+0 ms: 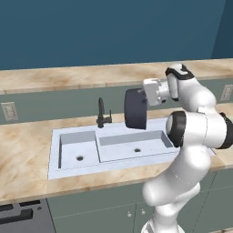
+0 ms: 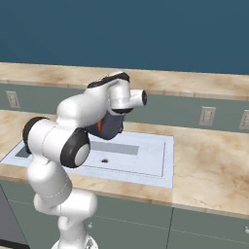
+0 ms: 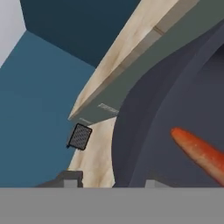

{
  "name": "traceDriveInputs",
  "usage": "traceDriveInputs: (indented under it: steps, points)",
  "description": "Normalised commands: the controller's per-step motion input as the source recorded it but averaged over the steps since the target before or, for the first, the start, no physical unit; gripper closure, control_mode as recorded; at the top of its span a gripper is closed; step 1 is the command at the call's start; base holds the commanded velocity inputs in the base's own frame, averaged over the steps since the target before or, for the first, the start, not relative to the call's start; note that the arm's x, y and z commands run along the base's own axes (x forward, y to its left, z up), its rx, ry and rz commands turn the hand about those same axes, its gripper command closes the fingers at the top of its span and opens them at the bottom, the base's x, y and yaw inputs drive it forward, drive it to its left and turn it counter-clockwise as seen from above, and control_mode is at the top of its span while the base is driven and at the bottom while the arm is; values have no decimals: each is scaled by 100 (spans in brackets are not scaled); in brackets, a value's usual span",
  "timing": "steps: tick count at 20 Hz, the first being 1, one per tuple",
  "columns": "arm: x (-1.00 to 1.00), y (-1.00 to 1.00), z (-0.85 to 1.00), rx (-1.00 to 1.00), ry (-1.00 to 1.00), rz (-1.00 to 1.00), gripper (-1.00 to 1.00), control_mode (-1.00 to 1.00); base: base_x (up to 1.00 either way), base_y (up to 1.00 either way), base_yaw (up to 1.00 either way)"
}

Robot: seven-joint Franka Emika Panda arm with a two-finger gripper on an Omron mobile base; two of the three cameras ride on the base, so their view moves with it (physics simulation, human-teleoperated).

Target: Dump the carrot from the pot into the sink. Then turn on the water and wash the carrot. Then turn off the water and put the carrot back in the pot.

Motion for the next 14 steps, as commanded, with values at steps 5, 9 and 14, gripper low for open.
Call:
traceDriveInputs:
  steps: [5, 9, 14]
  points:
    - [2, 0, -1, 18, 0, 4, 100, -100, 0, 0, 0]
    - [2, -1, 0, 20, 0, 4, 100, -100, 0, 0, 0]
    - [2, -9, 0, 20, 0, 3, 100, -100, 0, 0, 0]
